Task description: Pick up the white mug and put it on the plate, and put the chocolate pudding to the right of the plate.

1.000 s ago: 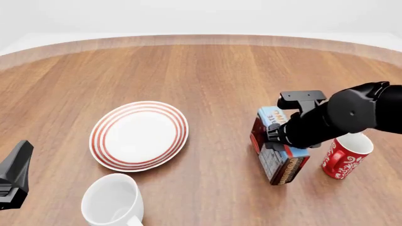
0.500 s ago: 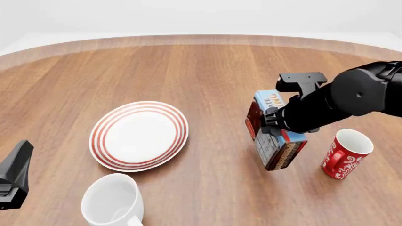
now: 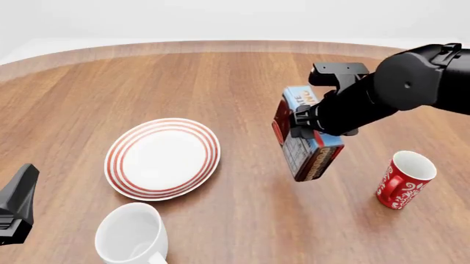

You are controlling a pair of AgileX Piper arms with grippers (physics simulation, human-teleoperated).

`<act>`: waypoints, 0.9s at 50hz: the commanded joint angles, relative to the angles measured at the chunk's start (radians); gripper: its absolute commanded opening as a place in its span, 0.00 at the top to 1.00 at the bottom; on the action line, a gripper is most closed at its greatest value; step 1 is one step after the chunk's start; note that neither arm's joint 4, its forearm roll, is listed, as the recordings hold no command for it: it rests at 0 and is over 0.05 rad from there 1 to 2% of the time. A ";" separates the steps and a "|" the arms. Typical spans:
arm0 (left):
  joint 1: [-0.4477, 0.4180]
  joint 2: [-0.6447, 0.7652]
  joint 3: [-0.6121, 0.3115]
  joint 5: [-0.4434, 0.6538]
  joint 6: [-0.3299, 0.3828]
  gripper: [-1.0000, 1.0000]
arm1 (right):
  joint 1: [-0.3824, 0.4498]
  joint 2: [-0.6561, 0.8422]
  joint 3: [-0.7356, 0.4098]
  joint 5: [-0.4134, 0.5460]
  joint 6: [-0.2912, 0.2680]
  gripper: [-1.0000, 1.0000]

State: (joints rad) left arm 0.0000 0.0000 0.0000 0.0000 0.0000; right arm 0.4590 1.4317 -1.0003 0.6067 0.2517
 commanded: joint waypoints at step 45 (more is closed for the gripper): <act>0.000 0.000 0.000 0.000 0.000 0.00 | 0.054 0.178 -0.095 -0.095 0.127 1.00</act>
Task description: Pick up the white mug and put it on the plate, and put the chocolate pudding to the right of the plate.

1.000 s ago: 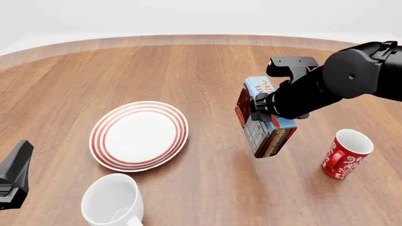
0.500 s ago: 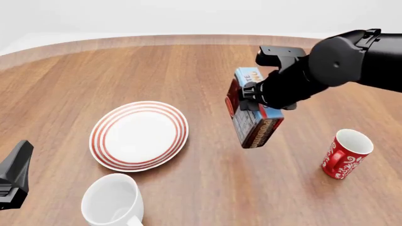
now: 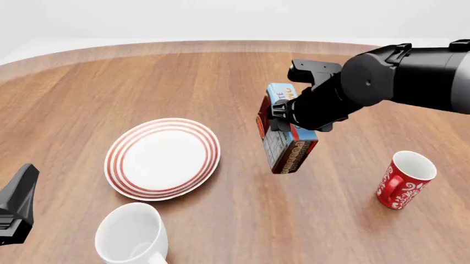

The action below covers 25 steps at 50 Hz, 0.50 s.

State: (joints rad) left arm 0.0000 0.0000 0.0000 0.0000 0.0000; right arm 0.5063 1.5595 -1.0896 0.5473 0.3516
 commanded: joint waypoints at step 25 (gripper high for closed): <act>0.000 0.000 0.000 0.000 0.000 0.00 | -0.011 0.118 0.006 -0.071 0.019 1.00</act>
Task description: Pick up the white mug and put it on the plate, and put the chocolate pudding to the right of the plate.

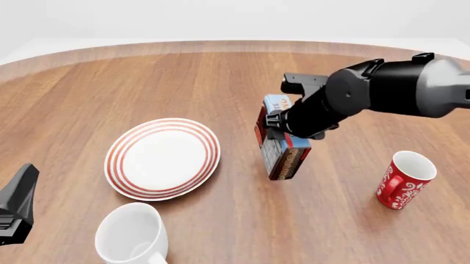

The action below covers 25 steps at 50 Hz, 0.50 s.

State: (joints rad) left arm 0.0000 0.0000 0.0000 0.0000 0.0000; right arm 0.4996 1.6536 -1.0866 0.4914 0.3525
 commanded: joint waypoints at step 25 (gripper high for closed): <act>0.000 0.000 0.000 0.000 0.000 0.00 | -0.006 0.070 0.025 -0.053 0.021 1.00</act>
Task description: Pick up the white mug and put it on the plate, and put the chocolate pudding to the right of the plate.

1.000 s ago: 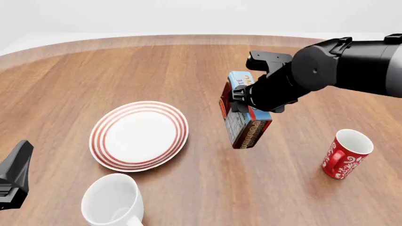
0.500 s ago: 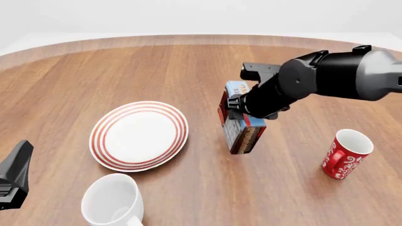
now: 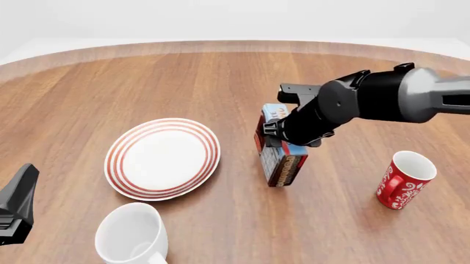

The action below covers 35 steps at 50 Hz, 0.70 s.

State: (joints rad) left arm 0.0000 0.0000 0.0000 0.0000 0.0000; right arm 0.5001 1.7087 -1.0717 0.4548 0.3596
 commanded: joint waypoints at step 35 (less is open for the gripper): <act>0.000 0.000 0.000 0.000 0.000 0.00 | -0.021 0.041 0.017 -0.035 0.018 0.00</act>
State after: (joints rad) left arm 0.0000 0.0000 0.0000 0.0000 0.0000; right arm 0.4905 1.7416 -1.0570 0.4219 0.3693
